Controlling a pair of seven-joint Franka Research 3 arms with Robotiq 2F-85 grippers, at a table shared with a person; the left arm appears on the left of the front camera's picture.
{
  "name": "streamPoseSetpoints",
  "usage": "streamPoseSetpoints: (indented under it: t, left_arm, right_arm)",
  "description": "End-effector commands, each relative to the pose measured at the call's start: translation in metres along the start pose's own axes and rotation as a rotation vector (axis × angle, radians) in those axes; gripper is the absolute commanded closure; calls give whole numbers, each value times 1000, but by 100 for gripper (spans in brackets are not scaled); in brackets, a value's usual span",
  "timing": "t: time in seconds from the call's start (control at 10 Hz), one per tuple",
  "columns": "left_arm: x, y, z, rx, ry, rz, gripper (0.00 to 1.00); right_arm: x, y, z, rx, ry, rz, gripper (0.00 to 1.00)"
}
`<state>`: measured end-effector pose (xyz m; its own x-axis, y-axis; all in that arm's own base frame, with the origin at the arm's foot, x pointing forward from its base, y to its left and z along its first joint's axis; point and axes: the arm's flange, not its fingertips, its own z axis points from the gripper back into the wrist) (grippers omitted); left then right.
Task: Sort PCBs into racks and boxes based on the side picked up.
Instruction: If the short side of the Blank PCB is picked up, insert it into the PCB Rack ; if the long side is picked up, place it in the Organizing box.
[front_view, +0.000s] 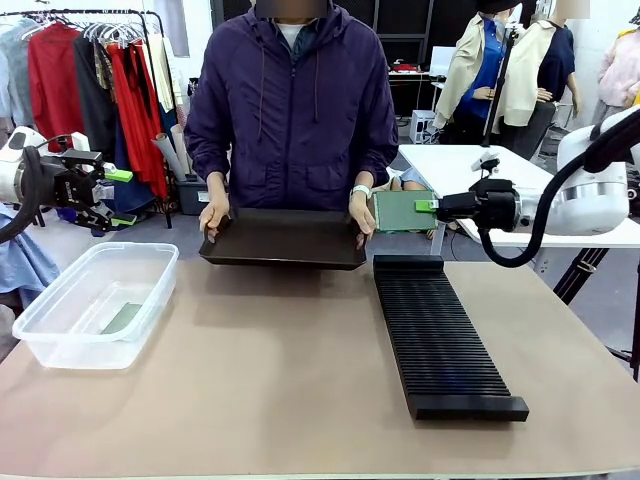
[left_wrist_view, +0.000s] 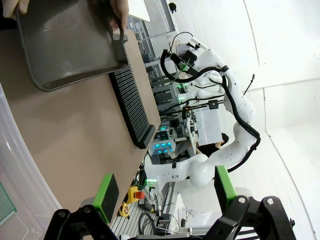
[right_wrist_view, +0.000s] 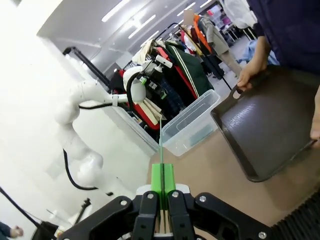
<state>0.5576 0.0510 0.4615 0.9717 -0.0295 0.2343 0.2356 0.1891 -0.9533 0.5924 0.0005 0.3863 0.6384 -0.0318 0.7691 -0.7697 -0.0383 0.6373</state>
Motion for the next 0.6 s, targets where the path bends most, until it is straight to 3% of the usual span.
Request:
streamPoseSetpoints:
  t: [0.0, 0.5]
  left_arm:
    - [-2, -3, 1, -1, -3, -2, 0]
    - [-2, -3, 1, -1, -3, -2, 0]
  right_arm:
    - [-10, -6, 17, 10, 45, 120, 100]
    - [-31, -46, 57, 29, 15, 284, 100]
